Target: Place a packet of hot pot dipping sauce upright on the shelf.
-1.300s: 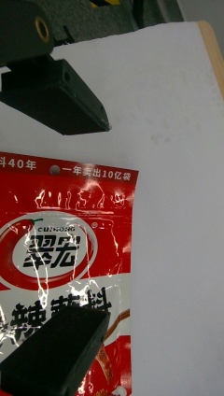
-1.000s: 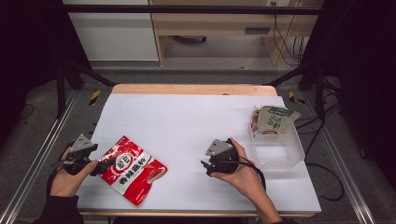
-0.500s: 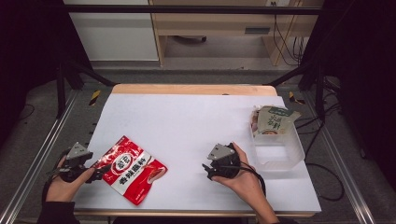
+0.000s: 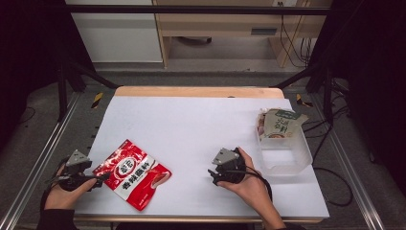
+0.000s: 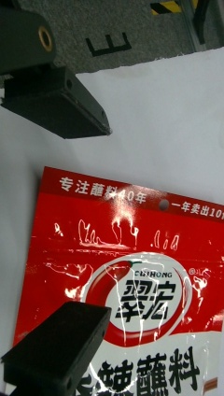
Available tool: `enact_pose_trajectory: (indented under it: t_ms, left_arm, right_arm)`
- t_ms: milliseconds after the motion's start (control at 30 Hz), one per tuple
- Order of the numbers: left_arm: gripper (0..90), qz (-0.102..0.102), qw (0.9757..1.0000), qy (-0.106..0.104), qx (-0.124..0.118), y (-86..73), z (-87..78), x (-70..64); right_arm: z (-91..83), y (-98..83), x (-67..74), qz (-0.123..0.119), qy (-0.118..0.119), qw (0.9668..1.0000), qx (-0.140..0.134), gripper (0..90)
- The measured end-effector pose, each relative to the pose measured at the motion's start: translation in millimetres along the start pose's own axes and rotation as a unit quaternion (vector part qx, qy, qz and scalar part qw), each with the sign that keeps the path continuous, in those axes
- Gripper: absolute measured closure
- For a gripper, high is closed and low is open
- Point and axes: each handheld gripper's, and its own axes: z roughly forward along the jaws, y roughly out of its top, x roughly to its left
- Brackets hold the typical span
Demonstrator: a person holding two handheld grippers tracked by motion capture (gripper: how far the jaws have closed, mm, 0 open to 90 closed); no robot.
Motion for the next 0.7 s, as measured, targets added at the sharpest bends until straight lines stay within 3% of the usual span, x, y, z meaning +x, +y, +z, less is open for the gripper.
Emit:
enact_pose_trajectory:
  t_ms: [433,700]
  left_arm:
    - [18.4,-0.023,0.9995,-0.019,0.010,-3.1,2.2,5.0]
    - [22.9,-0.023,0.9993,-0.028,0.013,-3.1,2.3,4.8]
  right_arm:
    - [2.6,-1.6,1.6,-0.004,0.005,0.9999,0.012,17.4]
    - [2.8,-1.8,1.9,-0.008,0.005,0.9998,0.015,17.4]
